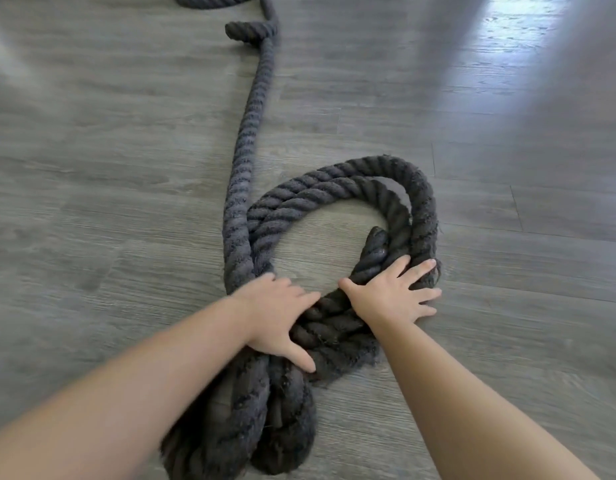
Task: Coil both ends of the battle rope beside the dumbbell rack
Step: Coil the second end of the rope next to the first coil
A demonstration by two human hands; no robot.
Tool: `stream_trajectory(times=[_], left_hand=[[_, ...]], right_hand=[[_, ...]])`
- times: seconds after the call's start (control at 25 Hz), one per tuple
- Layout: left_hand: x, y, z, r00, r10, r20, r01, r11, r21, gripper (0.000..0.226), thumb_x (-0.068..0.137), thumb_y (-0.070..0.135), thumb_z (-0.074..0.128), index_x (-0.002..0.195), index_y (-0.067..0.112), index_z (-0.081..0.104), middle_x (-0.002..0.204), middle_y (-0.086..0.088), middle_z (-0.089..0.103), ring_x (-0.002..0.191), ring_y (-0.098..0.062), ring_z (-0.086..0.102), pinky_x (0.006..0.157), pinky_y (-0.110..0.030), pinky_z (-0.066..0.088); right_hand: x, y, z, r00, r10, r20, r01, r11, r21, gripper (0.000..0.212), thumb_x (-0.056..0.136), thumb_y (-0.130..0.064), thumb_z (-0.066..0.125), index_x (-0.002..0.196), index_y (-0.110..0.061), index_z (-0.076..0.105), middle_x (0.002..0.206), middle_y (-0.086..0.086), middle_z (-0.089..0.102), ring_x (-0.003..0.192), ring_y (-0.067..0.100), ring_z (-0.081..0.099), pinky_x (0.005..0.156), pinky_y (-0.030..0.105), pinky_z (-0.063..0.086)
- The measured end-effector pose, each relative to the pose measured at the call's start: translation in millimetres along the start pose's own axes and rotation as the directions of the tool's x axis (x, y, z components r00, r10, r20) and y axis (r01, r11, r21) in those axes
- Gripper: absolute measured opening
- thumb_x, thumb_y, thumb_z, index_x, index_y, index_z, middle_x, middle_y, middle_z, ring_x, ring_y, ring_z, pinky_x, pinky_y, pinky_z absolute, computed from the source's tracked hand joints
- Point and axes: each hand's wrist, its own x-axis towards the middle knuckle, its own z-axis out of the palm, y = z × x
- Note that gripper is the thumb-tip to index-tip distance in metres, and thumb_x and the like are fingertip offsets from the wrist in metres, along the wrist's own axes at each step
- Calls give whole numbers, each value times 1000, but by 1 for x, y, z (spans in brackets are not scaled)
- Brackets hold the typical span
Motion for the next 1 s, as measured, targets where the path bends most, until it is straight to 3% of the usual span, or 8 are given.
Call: stream_trajectory(times=[0.16, 0.28, 0.4, 0.56, 0.64, 0.76, 0.92, 1.0], left_hand=[[-10, -58, -20, 991, 115, 69, -120, 990, 75, 134, 50, 107, 20, 151, 20, 35, 152, 1, 45, 132, -21, 44, 111, -41, 33], [-21, -91, -28, 949, 273, 155, -296, 942, 155, 149, 41, 100, 50, 159, 18, 10, 162, -3, 27, 132, -22, 44, 114, -34, 27], [2, -93, -21, 947, 294, 126, -317, 917, 243, 147, 46, 85, 74, 158, 28, -2, 164, -3, 22, 128, -23, 46, 108, -36, 30], [46, -71, 4, 967, 208, -149, -186, 971, 151, 112, 58, 78, 72, 150, 27, 34, 153, -7, 42, 140, -30, 36, 117, -46, 25], [59, -64, 8, 973, 143, -181, -123, 986, 116, 99, 54, 75, 71, 136, 25, 47, 130, -3, 60, 123, -28, 53, 108, -43, 37], [70, -49, -9, 988, -8, -153, 22, 996, 89, 81, 57, 75, 69, 114, 21, 49, 111, -2, 65, 102, -28, 60, 89, -40, 47], [105, -11, -32, 949, -254, -185, 236, 965, -112, 77, 67, 75, 66, 113, 15, 52, 105, -6, 70, 94, -29, 68, 71, -36, 42], [127, 7, -47, 926, -349, -143, 321, 929, -184, 66, 83, 61, 62, 128, 14, 51, 118, -10, 67, 105, -31, 65, 73, -36, 43]], right_hand=[[11, 0, -2, 997, -70, -22, 69, 997, -46, 131, 64, -84, 58, 159, -18, -3, 164, 13, -22, 142, 58, 6, 111, 63, 24], [29, 0, -13, 987, -159, 3, 159, 984, -82, 128, 66, -81, 59, 159, -19, -4, 164, 14, -22, 142, 58, 8, 111, 61, 24], [51, -3, -26, 970, -240, 41, 243, 960, -139, 128, 69, -82, 59, 159, -19, -6, 164, 13, -23, 142, 57, 8, 112, 60, 24], [88, -11, -46, 936, -337, 100, 350, 918, -184, 129, 69, -85, 59, 159, -21, -8, 163, 11, -27, 145, 55, 5, 115, 62, 21], [104, -20, -57, 928, -351, 123, 370, 906, -207, 127, 71, -83, 61, 159, -23, -8, 163, 10, -28, 146, 54, 2, 116, 63, 18], [113, -41, -70, 937, -309, 165, 344, 900, -267, 115, 82, -73, 60, 160, -22, -8, 164, 11, -24, 147, 54, -7, 116, 69, 9], [89, -100, -81, 939, -269, 212, 308, 935, -178, 71, 97, -53, 47, 155, -17, 26, 166, 17, 2, 148, 51, 0, 115, 71, 3], [75, -121, -79, 927, -309, 214, 336, 936, -108, 62, 98, -51, 42, 149, -17, 39, 164, 14, 17, 149, 46, 7, 114, 71, 1]])
